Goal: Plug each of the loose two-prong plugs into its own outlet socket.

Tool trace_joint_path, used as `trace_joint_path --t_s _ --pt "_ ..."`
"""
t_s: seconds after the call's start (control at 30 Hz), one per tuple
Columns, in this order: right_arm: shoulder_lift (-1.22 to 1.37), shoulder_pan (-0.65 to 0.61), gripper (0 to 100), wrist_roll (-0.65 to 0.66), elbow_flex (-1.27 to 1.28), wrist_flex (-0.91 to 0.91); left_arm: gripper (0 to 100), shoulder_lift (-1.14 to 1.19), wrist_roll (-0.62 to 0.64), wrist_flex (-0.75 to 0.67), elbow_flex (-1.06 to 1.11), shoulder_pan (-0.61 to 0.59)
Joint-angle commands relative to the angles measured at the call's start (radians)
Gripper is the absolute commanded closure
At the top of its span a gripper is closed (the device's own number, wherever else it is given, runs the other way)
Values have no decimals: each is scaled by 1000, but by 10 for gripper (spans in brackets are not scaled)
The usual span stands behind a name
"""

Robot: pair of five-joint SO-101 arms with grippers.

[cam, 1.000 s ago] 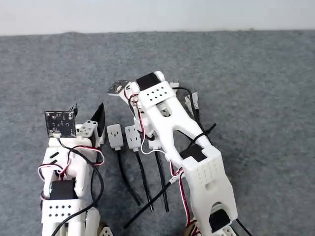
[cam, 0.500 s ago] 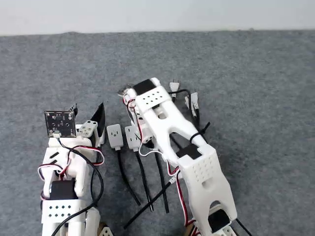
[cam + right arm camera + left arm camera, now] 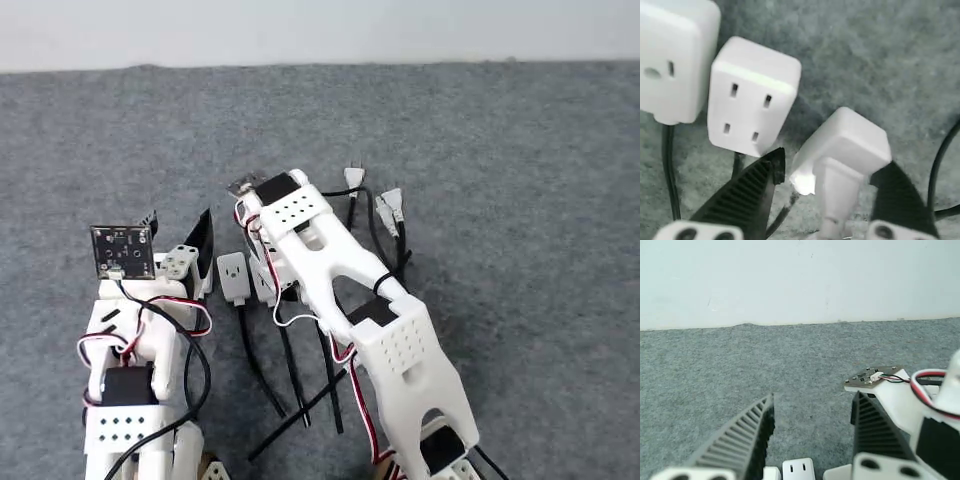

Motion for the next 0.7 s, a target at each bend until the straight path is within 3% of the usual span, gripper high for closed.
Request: trace_joint_path --t_s 0.0,0.23,0.47,0.67 --pt "12 -12 865 -9 -8 -10 754 -18 8 -28 -28 -5" --pt "137 -1 998 61 -14 -25 754 -18 8 -28 -28 -5" --pt "68 44 990 114 -14 -15 754 -18 8 -28 -28 -5" --pt "-163 85 990 172 -14 71 754 -17 8 -28 -28 -5"
